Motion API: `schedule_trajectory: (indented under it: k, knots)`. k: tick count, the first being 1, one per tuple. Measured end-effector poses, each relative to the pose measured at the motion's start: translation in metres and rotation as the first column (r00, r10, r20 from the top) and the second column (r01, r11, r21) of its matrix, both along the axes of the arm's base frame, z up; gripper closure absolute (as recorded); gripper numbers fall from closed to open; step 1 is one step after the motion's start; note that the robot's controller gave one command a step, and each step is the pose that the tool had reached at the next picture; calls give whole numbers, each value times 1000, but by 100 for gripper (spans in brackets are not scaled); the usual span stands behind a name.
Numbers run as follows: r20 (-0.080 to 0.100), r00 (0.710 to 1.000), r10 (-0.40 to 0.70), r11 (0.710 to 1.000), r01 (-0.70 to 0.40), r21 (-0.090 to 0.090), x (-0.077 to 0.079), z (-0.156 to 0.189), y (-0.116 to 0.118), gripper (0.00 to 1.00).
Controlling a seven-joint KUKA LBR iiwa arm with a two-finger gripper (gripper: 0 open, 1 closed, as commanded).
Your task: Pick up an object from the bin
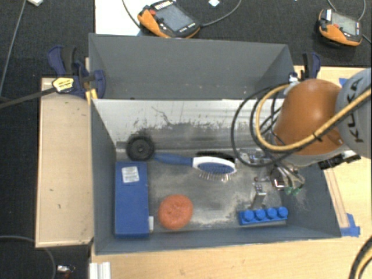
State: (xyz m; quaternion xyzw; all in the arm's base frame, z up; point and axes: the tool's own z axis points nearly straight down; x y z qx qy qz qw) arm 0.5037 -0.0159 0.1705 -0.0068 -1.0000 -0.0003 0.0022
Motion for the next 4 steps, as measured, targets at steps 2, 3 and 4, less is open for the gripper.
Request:
schedule_trajectory:
  k: [2, 3, 4]
  knots:
    - [15, 998, 61, 998, -61, -2, -24, -99, -89, 0]
    - [25, 936, 352, 936, -352, -9, -25, -49, -84, 0]
    - [18, 997, 69, 998, -69, -2, -24, -98, -89, 0]
